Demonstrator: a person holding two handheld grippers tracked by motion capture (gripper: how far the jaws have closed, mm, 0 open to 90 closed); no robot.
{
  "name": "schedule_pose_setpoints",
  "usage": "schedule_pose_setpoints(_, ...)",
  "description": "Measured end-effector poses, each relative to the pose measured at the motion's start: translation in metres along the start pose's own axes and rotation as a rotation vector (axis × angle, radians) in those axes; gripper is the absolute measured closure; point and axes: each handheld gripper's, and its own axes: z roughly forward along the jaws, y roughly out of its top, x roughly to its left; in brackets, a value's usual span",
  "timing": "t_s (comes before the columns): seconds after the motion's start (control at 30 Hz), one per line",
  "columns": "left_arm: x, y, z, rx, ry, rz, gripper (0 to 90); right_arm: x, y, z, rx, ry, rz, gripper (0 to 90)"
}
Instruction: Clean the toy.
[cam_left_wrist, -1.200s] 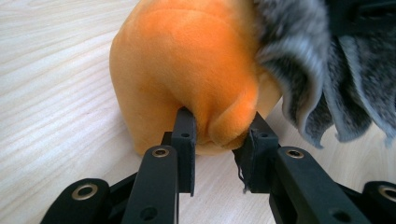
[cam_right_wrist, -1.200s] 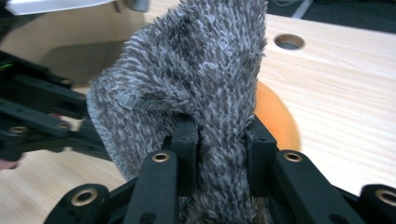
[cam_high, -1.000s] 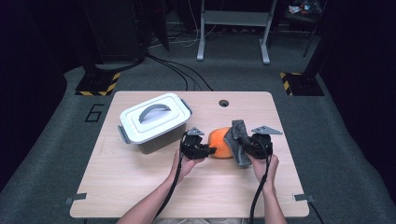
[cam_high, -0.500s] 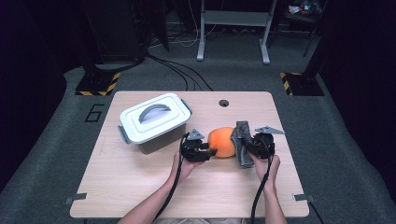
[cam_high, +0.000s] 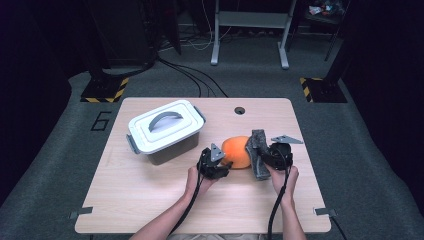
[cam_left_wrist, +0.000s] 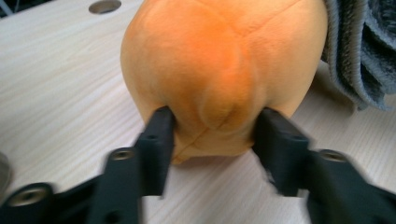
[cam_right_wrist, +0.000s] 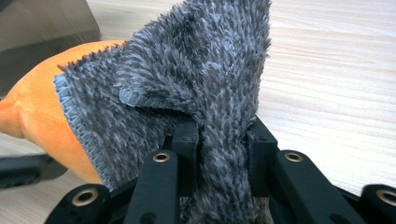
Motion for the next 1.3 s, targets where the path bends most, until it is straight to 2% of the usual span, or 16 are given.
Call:
schedule_pose_setpoints(0.07,0.002,0.002,-0.001,-0.010,-0.022,-0.018,68.8,0.000,0.000,-0.002,-0.009,0.000,0.000,70.4)
schedule_pose_setpoints(0.13,0.005,0.005,-0.003,-0.004,-0.064,-0.053,73.6,-0.001,0.001,-0.007,-0.019,0.012,0.004,70.5)
schedule_pose_setpoints(0.2,0.009,0.008,-0.006,0.002,-0.111,-0.091,75.2,0.001,0.003,-0.014,-0.044,0.042,0.019,70.5)
schedule_pose_setpoints(0.27,0.013,0.011,-0.008,0.012,-0.152,-0.118,75.6,0.004,0.006,-0.021,-0.061,0.067,0.012,70.5)
schedule_pose_setpoints(0.4,0.018,0.014,-0.012,0.038,-0.223,-0.180,75.5,0.019,0.014,-0.031,-0.087,0.099,-0.035,70.5)
schedule_pose_setpoints(0.43,0.019,0.015,-0.012,0.044,-0.231,-0.182,75.5,0.024,0.016,-0.033,-0.089,0.110,-0.042,70.4)
schedule_pose_setpoints(0.53,0.023,0.014,-0.013,0.063,-0.266,-0.221,75.3,0.037,0.020,-0.034,-0.091,0.131,-0.074,70.4)
schedule_pose_setpoints(0.6,0.026,0.013,-0.013,0.066,-0.271,-0.232,75.1,0.046,0.021,-0.032,-0.086,0.142,-0.098,70.4)
schedule_pose_setpoints(0.63,0.028,0.013,-0.012,0.070,-0.272,-0.223,75.1,0.049,0.022,-0.030,-0.085,0.149,-0.112,70.3)
schedule_pose_setpoints(0.7,0.031,0.011,-0.012,0.072,-0.274,-0.242,74.8,0.056,0.022,-0.026,-0.073,0.156,-0.121,70.3)
schedule_pose_setpoints(0.83,0.034,0.009,-0.010,0.081,-0.272,-0.269,73.8,0.061,0.023,-0.017,-0.063,0.166,-0.143,70.3)
schedule_pose_setpoints(0.87,0.036,0.008,-0.008,0.073,-0.267,-0.262,73.6,0.062,0.023,-0.014,-0.058,0.168,-0.147,70.3)
schedule_pose_setpoints(1.0,0.035,0.007,-0.007,0.078,-0.259,-0.250,73.6,0.065,0.024,-0.011,-0.050,0.130,-0.168,70.5)
schedule_pose_setpoints(1.03,0.034,0.007,-0.006,0.083,-0.253,-0.240,73.6,0.065,0.024,-0.010,-0.045,0.114,-0.183,70.5)
schedule_pose_setpoints(1.1,0.034,0.007,-0.006,0.085,-0.256,-0.241,73.7,0.063,0.024,-0.009,-0.043,0.106,-0.181,70.5)
schedule_pose_setpoints(1.3,0.034,0.005,-0.006,0.083,-0.252,-0.240,73.8,0.050,0.022,-0.010,-0.045,0.071,-0.151,70.6)
